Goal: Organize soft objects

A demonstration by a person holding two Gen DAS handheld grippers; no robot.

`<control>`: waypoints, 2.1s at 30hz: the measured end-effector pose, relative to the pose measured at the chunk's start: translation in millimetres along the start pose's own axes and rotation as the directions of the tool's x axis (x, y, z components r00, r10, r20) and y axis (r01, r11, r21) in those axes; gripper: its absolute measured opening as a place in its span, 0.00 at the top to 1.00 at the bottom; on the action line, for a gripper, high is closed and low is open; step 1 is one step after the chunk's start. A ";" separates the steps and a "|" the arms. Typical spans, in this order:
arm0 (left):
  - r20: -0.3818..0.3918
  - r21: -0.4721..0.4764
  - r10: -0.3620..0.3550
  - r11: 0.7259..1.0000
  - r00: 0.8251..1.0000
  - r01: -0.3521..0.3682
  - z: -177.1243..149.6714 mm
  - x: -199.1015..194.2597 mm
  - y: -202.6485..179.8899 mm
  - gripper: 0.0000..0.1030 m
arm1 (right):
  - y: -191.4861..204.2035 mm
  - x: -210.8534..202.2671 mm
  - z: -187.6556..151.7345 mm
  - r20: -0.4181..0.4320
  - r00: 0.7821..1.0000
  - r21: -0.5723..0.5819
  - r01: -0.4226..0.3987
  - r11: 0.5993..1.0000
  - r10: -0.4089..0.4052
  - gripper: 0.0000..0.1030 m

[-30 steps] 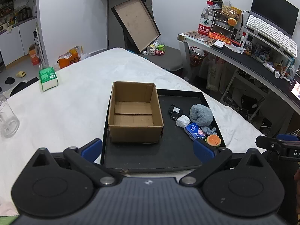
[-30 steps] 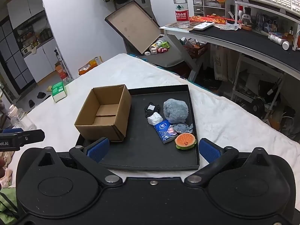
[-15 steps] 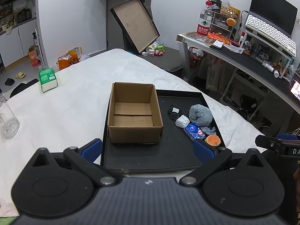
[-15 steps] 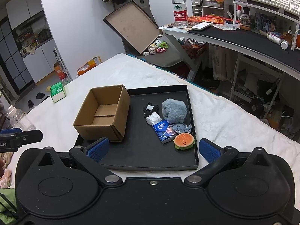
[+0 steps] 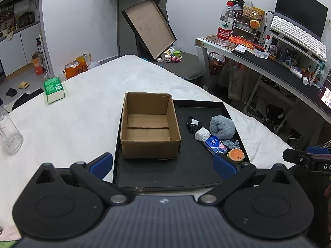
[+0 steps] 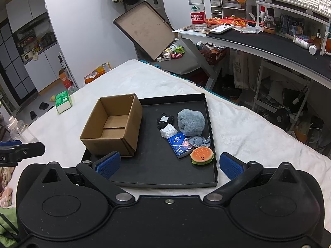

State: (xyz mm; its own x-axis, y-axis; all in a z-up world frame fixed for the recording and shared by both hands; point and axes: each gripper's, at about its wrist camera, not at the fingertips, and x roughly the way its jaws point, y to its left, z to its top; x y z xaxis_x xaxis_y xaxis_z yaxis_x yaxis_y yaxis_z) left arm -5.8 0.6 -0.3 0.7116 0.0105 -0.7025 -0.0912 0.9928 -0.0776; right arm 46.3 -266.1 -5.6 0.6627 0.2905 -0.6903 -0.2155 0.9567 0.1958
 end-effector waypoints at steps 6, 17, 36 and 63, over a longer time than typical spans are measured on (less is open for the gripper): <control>0.000 -0.004 0.006 1.000 1.000 -0.006 -0.2 -0.5 1.2 0.00 | 0.0 -0.6 0.2 0.000 1.000 0.000 0.001 1.000 -0.001 0.00; 0.002 0.010 0.008 1.000 1.000 -0.008 -0.8 -0.4 0.2 0.00 | 0.0 -1.0 1.1 0.000 1.000 -0.001 0.005 1.000 -0.005 0.00; 0.001 0.009 0.008 1.000 1.000 -0.008 3.6 -1.2 1.2 0.00 | -0.5 -0.1 1.7 0.004 1.000 -0.004 0.012 1.000 -0.012 0.00; -0.029 -0.016 0.010 1.000 1.000 -0.010 39.8 41.9 11.2 0.01 | -15.3 28.6 27.9 -0.001 1.000 0.008 -0.001 1.000 0.001 0.00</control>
State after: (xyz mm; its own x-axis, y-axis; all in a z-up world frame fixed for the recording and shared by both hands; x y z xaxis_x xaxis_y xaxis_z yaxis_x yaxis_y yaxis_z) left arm 50.7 16.9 -2.5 0.6904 0.0168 -0.7233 -0.1096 0.9906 -0.0816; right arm 88.6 -271.9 -8.9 0.6614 0.2919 -0.6910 -0.2110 0.9564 0.2020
